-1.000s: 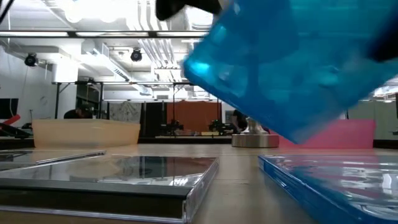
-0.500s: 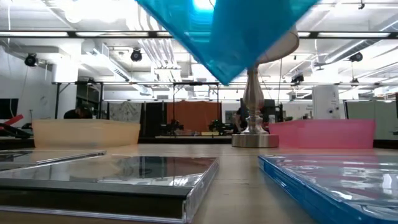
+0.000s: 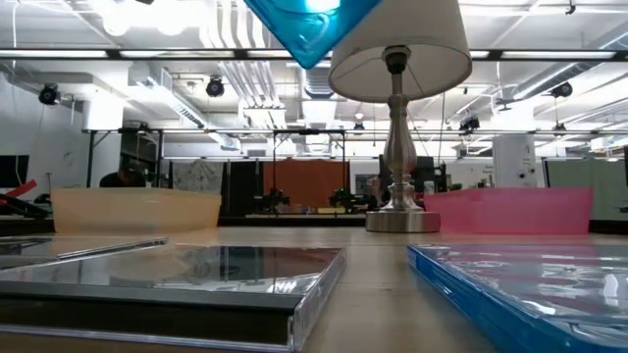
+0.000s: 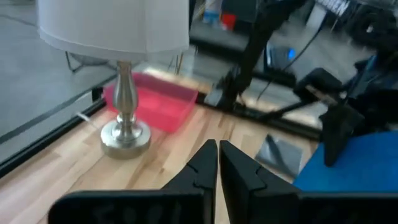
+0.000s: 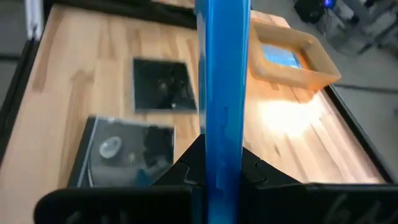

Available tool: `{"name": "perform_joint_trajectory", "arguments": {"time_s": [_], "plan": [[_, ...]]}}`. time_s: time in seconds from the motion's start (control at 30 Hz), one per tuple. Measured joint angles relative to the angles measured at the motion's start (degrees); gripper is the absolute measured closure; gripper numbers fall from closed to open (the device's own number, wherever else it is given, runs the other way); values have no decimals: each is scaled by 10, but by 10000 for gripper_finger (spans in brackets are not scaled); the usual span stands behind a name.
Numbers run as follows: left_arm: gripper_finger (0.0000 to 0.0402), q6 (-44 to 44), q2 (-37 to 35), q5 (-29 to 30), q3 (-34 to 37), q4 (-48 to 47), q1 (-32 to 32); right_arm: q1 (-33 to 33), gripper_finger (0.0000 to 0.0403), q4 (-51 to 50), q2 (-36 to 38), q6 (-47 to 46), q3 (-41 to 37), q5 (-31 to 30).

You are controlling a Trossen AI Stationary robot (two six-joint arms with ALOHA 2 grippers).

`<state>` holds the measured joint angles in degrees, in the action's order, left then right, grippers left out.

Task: Pick & place jewel cases by type
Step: Put the blue cd case into the orange bin

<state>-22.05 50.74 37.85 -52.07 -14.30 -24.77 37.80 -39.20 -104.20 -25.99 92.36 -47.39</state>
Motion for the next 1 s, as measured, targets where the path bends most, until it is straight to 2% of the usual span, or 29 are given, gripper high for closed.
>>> {"name": "perform_joint_trajectory", "arguments": {"time_s": [0.13, 0.3, 0.57, 0.7, 0.87, 1.0], "plan": [[402, 10, -49, -8, 72, 64, 3, -29, 385, 4, 0, -6, 22, 19], [402, 13, -86, -10, 113, 67, 3, -71, 385, 4, 0, 7, 55, 73], [402, 86, -176, -10, 95, 9, 3, -121, 385, 0, 0, 77, 120, 85], [402, 91, -222, -9, 83, -15, 3, -150, 385, 2, 0, 99, 155, 85], [398, 99, -243, -7, 79, -9, 3, -189, 385, 2, 0, 115, 185, 107], [374, 111, -240, -9, 82, -2, 3, -217, 385, 6, 0, 140, 206, 139]]}}
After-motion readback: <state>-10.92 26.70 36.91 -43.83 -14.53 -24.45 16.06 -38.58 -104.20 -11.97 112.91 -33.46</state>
